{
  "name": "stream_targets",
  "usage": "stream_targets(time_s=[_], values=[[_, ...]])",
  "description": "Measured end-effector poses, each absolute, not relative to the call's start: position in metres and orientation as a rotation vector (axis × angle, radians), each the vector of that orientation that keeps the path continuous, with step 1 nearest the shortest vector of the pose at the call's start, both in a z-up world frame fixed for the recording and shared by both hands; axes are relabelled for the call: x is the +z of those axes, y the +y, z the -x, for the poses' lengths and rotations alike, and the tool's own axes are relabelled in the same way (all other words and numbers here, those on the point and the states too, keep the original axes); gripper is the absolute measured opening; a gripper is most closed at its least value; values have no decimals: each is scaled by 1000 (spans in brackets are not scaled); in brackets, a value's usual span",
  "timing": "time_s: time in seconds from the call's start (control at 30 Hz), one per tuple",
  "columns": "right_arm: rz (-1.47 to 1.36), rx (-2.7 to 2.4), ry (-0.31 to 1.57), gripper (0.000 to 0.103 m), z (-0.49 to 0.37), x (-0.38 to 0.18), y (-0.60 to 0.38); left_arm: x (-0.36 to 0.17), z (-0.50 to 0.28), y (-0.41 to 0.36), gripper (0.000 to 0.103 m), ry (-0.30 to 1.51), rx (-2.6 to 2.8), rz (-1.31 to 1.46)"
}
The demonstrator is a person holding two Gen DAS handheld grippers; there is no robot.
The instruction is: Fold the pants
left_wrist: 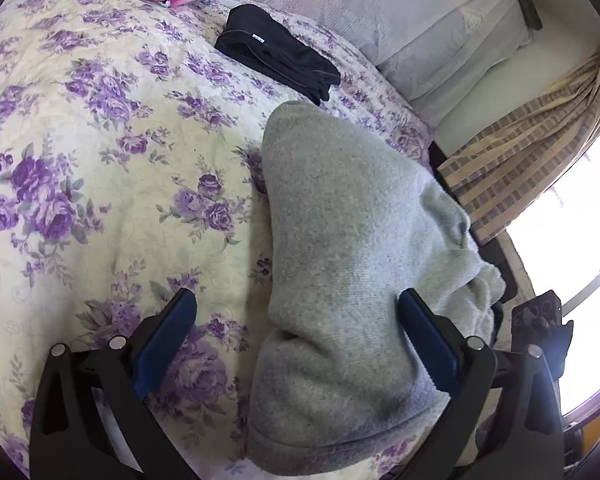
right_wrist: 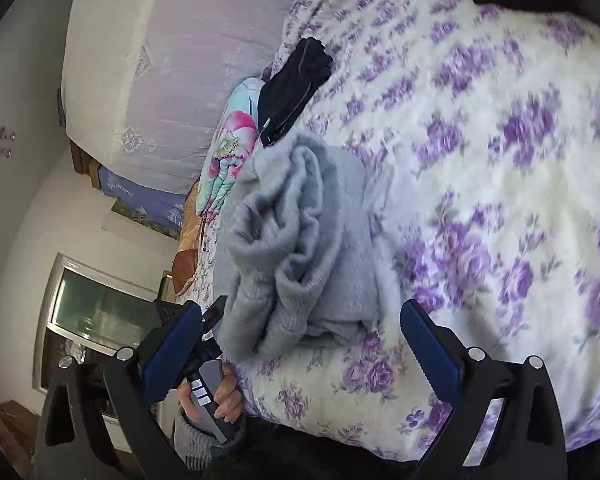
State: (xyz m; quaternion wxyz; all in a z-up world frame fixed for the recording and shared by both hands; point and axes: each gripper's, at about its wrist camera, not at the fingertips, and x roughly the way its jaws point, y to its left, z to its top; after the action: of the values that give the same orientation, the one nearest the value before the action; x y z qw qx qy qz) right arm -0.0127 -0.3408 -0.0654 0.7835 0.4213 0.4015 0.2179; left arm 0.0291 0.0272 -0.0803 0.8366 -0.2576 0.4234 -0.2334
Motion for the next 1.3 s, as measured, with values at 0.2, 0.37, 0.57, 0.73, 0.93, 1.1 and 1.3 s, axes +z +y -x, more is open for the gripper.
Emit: stream_targets(time_s=[0.2,0.37,0.57,0.73,0.93,1.1,1.3], values=[[-997,529,910,100,0,-88,-314,-82,-32,24,99,908,-468,540],[-1068,496,905,100,-14,-95,-313,-83,-29,21,99,889,-453,523],[-1027,407,908,99,-11,-86,-324,-83,-26,20,99,869,-447,509],[-956,381,864,99,-7,-64,-328,-84,-26,19,99,878,-448,518],[-961,382,914,100,-28,-89,-320,-83,-35,20,99,920,-468,529],[-961,409,899,100,-35,-89,-314,-84,-47,22,99,956,-476,570],[-797,493,894,98,-37,-84,-289,-84,-50,16,98,965,-551,573]])
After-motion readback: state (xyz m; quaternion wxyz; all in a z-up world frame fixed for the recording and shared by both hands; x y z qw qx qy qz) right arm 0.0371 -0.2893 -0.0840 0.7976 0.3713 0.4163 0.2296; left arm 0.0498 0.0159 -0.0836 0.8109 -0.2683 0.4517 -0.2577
